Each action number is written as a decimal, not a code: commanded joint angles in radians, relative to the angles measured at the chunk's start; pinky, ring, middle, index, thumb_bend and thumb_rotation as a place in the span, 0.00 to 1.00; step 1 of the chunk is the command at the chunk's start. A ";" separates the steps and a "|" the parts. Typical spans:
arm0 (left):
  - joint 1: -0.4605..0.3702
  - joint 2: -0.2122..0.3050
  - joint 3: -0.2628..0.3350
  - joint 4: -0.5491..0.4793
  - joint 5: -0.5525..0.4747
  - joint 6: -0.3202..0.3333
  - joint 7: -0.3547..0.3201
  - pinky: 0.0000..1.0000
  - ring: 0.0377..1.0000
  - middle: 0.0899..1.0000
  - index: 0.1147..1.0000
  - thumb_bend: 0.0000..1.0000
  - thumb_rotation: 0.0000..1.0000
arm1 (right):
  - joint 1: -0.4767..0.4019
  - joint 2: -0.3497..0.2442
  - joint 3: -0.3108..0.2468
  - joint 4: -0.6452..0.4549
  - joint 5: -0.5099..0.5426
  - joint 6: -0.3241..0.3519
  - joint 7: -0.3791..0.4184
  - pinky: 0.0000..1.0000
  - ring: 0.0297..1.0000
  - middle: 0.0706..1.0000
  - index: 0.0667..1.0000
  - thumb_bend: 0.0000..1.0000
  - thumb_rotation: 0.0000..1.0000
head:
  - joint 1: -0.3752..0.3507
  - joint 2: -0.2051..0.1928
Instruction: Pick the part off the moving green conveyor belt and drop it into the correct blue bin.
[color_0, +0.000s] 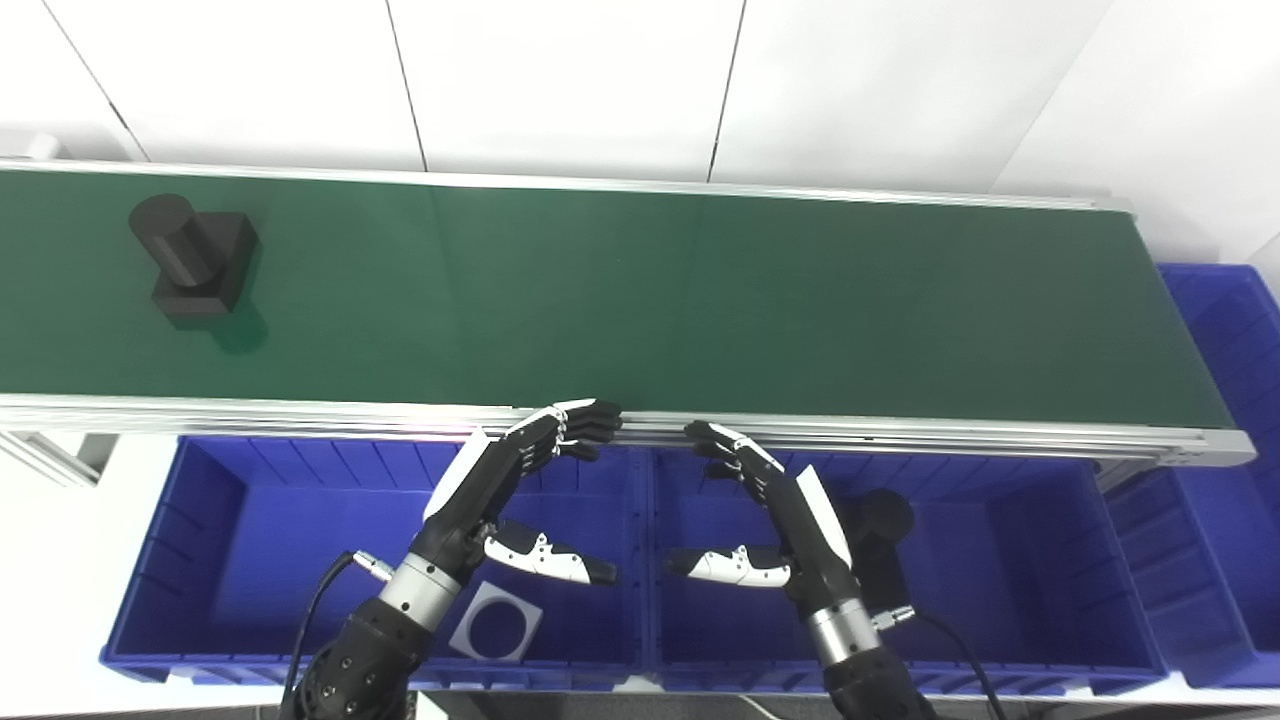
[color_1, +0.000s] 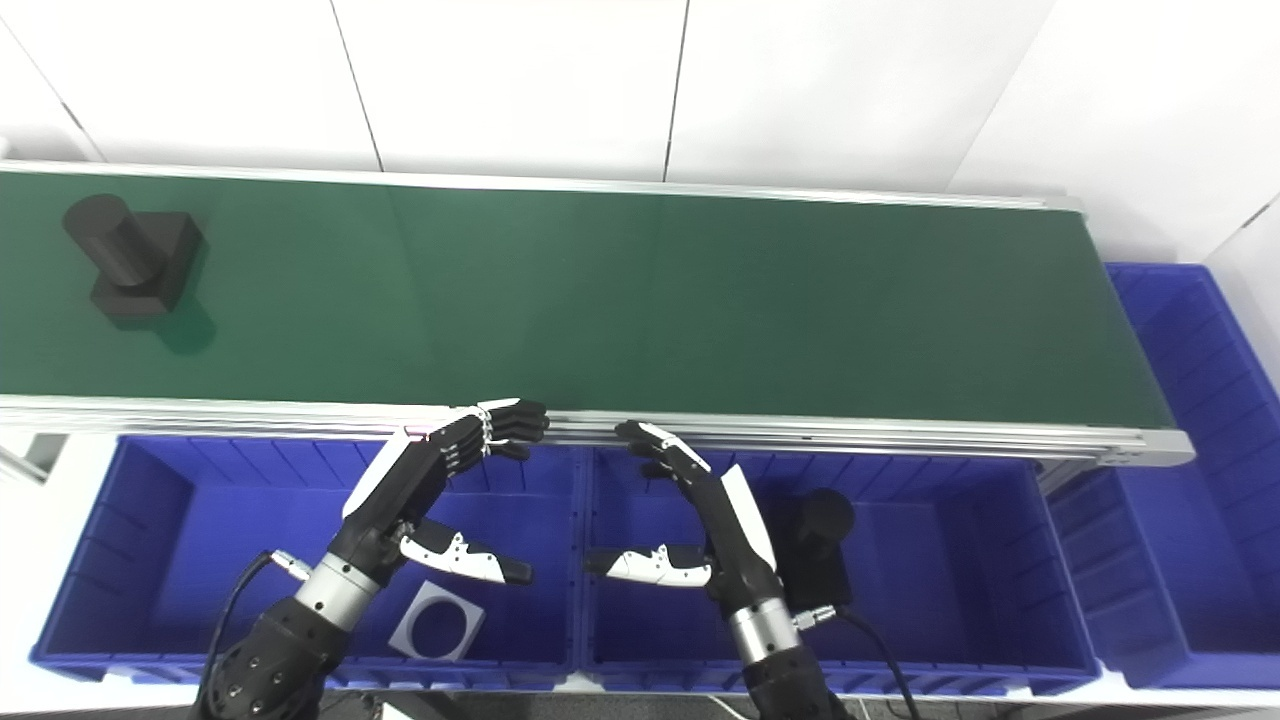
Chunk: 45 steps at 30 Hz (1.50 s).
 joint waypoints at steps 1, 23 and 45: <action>-0.026 -0.004 -0.002 -0.008 0.003 -0.044 0.009 0.70 0.76 0.76 0.76 1.00 0.13 | -0.015 -0.007 0.004 -0.009 0.001 -0.058 -0.020 0.75 0.82 0.86 0.79 1.00 0.44 | 0.017 -0.014; -0.083 -0.044 -0.153 0.160 0.098 -0.045 0.206 0.68 0.73 0.74 0.73 1.00 0.16 | -0.047 -0.123 0.057 0.120 0.107 -0.058 -0.082 0.71 0.80 0.86 0.79 0.99 0.46 | 0.319 -0.177; -0.104 -0.054 -0.227 0.194 0.121 -0.045 0.285 0.69 0.75 0.76 0.75 1.00 0.18 | -0.047 -0.150 0.054 0.118 0.139 -0.058 -0.082 0.78 0.83 0.88 0.81 0.99 0.48 | 0.413 -0.163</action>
